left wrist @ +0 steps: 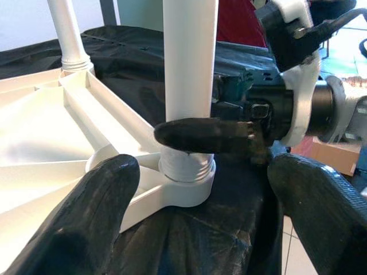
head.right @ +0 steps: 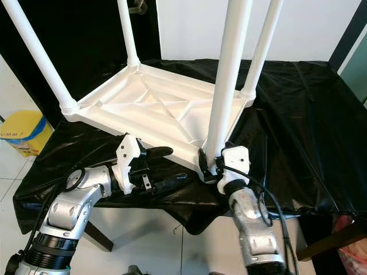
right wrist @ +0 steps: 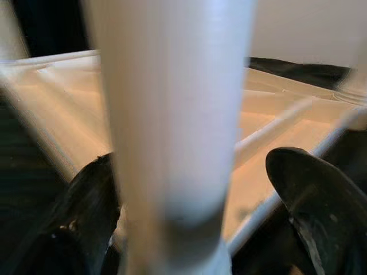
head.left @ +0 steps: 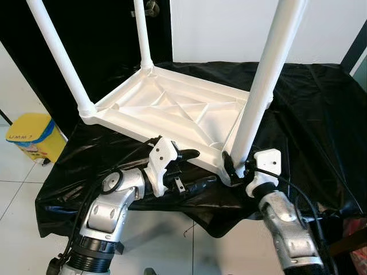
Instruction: Building children table
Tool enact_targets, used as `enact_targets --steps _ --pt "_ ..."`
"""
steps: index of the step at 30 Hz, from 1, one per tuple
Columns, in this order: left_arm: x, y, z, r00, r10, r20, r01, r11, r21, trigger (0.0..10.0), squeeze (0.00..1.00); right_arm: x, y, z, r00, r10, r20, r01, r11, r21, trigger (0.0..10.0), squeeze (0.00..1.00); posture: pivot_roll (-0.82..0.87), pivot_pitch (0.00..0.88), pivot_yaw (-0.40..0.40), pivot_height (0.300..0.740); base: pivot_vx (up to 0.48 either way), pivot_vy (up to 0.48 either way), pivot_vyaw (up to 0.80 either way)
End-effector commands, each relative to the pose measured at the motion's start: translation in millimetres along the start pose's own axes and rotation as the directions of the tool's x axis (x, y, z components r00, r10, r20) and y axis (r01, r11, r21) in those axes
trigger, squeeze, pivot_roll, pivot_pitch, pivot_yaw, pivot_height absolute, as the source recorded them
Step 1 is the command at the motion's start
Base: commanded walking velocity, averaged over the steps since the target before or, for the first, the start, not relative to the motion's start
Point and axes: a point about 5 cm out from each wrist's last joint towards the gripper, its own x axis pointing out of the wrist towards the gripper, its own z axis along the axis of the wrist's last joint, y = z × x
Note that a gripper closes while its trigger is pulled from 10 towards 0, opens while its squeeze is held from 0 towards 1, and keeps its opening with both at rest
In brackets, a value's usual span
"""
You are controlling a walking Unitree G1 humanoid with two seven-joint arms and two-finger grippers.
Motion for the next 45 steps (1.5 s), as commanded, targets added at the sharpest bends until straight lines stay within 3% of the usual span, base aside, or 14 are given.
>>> enact_targets --steps 1,3,12,13,14,15,18,24,25,27,28,29,30,45 --pt "-0.1 2.5 0.1 0.998 0.057 -0.005 -0.057 0.998 -0.002 10.0 0.00 1.2 -1.0 4.8 0.994 0.105 0.019 -0.105 0.994 -0.004 10.0 0.00 -0.14 0.015 0.039 0.740 0.000 0.000 0.00" --pt "-1.2 2.7 0.3 0.999 0.047 -0.010 -0.047 0.999 -0.005 10.0 0.00 5.5 -1.2 5.5 0.965 0.261 -0.004 -0.261 0.965 -0.020 10.0 0.00 -0.14 0.015 0.042 0.740 0.000 0.000 0.00" --pt "-1.2 2.7 0.9 0.999 0.035 -0.014 -0.035 0.999 -0.006 10.0 0.00 32.1 1.9 1.2 0.937 0.348 -0.034 -0.349 0.935 -0.065 10.0 0.00 -0.13 0.009 0.045 0.740 0.000 0.000 0.00" --pt "-1.1 2.8 1.2 0.999 0.034 -0.016 -0.034 0.999 -0.004 10.0 0.00 36.8 2.5 0.1 0.934 0.354 -0.038 -0.356 0.932 -0.068 3.5 0.00 -0.13 0.009 0.044 0.740 0.000 0.000 0.00" --pt "-1.1 2.8 1.2 0.999 0.034 -0.016 -0.034 0.999 -0.004 10.0 0.00 36.8 2.5 0.1 0.934 0.354 -0.038 -0.356 0.932 -0.068 3.5 0.00 -0.13 0.009 0.044 0.740 0.000 0.000 0.00" --pt "-0.8 2.8 1.4 0.999 0.034 -0.016 -0.034 0.999 -0.003 10.0 0.00 39.1 2.6 -0.5 0.933 0.358 -0.041 -0.360 0.930 -0.067 0.2 0.00 -0.12 0.007 0.037 0.740 0.000 0.000 0.00" --pt "-2.2 2.5 1.3 0.999 0.038 -0.019 -0.038 0.999 -0.002 10.0 0.00 39.8 -0.1 -2.4 0.931 0.361 -0.050 -0.364 0.929 -0.070 0.0 0.00 -0.11 0.007 0.030 0.740 0.000 0.000 0.00" --pt "-4.6 1.1 0.7 0.999 0.049 -0.021 -0.049 0.999 -0.008 10.0 0.00 36.9 -7.8 -6.5 0.935 0.347 -0.071 -0.351 0.935 -0.057 0.0 0.00 -0.10 0.013 0.021 0.740 0.000 0.000 0.00" --pt "-4.7 0.5 0.6 0.999 0.050 -0.022 -0.050 0.999 -0.008 10.0 0.00 36.1 -9.3 -7.4 0.941 0.330 -0.074 -0.334 0.941 -0.051 2.8 0.00 -0.10 0.015 0.019 0.740 0.000 0.000 0.00" --pt "-4.7 0.5 0.6 0.999 0.050 -0.022 -0.050 0.999 -0.008 10.0 0.00 36.1 -9.3 -7.4 0.941 0.330 -0.074 -0.334 0.941 -0.051 2.8 0.00 -0.10 0.015 0.019 0.740 0.000 0.000 0.00" --pt "-5.0 -0.1 0.6 0.998 0.050 -0.022 -0.051 0.999 -0.009 10.0 0.00 35.1 -10.6 -8.1 0.947 0.310 -0.078 -0.314 0.948 -0.049 5.7 0.00 -0.10 0.018 0.017 0.740 0.000 0.000 0.00" --pt "-5.0 -0.1 0.6 0.998 0.050 -0.022 -0.051 0.999 -0.009 10.0 0.00 35.1 -10.6 -8.1 0.947 0.310 -0.078 -0.314 0.948 -0.049 5.7 0.00 -0.10 0.018 0.017 0.740 0.000 0.000 0.00" --pt "-5.1 -0.7 0.3 0.998 0.052 -0.022 -0.052 0.999 -0.011 10.0 0.00 33.8 -11.6 -9.5 0.957 0.279 -0.080 -0.284 0.958 -0.049 10.0 0.00 -0.10 0.019 0.016 0.740 0.000 0.000 0.00" --pt "-3.3 -3.5 -2.2 0.999 0.041 -0.036 -0.042 0.999 -0.019 10.0 0.00 13.2 -0.9 -24.0 0.982 -0.163 -0.097 0.164 0.987 -0.003 10.0 0.00 -0.12 0.025 0.016 0.740 0.000 0.000 0.00"
